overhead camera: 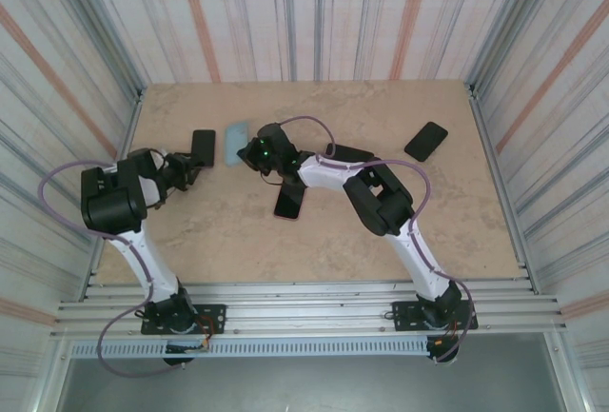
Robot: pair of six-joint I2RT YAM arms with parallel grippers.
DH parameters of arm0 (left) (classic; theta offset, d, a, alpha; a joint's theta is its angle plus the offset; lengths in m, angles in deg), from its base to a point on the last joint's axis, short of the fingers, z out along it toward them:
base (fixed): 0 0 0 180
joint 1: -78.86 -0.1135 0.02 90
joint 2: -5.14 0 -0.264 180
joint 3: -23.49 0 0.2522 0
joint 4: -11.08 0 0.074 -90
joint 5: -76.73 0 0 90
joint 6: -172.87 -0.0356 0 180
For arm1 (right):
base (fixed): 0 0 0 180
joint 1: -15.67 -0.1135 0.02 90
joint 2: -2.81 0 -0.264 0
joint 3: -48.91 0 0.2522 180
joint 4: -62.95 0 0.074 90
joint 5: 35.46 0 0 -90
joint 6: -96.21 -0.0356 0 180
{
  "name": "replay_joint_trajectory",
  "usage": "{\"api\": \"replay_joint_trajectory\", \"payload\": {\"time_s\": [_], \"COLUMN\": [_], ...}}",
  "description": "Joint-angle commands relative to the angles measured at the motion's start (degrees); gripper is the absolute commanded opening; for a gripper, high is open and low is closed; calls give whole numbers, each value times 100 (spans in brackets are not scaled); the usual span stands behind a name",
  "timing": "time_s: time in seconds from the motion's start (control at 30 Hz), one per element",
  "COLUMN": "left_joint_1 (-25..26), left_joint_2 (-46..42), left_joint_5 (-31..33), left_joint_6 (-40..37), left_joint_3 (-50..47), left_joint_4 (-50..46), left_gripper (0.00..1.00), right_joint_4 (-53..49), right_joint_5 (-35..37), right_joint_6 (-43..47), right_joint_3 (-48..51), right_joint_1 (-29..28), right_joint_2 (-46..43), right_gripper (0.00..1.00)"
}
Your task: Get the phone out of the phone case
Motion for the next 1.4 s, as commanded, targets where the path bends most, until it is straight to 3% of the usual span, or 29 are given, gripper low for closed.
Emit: {"api": "replay_joint_trajectory", "payload": {"time_s": [0.0,0.53,0.9,1.17,1.37], "left_joint_1": [-88,-292,-330,-329,-327], "left_joint_2": [-392,-823,-1089,-1368,-1666], "left_joint_5": [-21,107,63,54,22], "left_joint_6": [-451,-1218,-1404,-1445,-1496], "left_joint_3": [0,258,400,452,429], "left_joint_4": [-823,-2366,-2847,-3107,-3287], "left_gripper": [48,61,62,62,62], "right_joint_4": [-159,-1049,-1598,-1725,-2048], "right_joint_5": [236,257,381,374,735], "right_joint_6": [25,591,1030,1239,1948], "right_joint_3": [-322,-1762,-2579,-2829,-2995], "right_joint_1": [-80,-169,-202,-248,-274], "right_joint_2": [203,1157,1674,1822,1832], "right_gripper": [0,2,13,27,36]}}
